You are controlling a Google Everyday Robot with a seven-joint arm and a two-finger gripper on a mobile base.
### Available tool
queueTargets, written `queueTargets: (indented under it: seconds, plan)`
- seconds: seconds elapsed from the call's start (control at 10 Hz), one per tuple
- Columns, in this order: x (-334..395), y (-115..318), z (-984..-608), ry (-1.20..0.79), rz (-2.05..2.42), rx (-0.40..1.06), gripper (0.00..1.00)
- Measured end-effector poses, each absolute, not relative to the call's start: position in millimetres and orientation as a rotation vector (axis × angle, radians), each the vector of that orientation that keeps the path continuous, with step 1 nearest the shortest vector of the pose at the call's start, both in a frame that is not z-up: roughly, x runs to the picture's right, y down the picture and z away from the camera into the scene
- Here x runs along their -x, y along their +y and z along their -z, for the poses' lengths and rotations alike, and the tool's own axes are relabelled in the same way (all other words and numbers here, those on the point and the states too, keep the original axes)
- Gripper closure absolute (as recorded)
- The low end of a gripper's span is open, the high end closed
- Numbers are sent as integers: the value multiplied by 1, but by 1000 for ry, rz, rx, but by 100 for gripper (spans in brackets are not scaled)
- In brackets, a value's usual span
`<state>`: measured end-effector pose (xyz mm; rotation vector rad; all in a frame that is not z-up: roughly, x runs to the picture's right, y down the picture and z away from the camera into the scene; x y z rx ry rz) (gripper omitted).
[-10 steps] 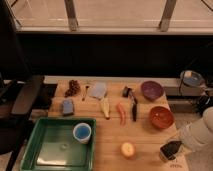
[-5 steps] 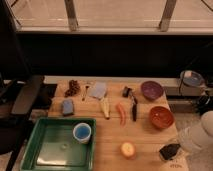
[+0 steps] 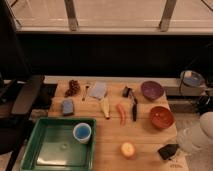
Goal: Place eraser in metal cup
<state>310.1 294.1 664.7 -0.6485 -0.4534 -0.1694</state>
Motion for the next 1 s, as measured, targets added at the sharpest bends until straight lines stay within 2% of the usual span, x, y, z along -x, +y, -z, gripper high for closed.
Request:
queueTargets:
  seconds: [0.6, 1.0]
  plan:
    - [-311, 298, -658, -444, 171, 654, 25]
    - [-312, 256, -631, -384, 237, 616, 25]
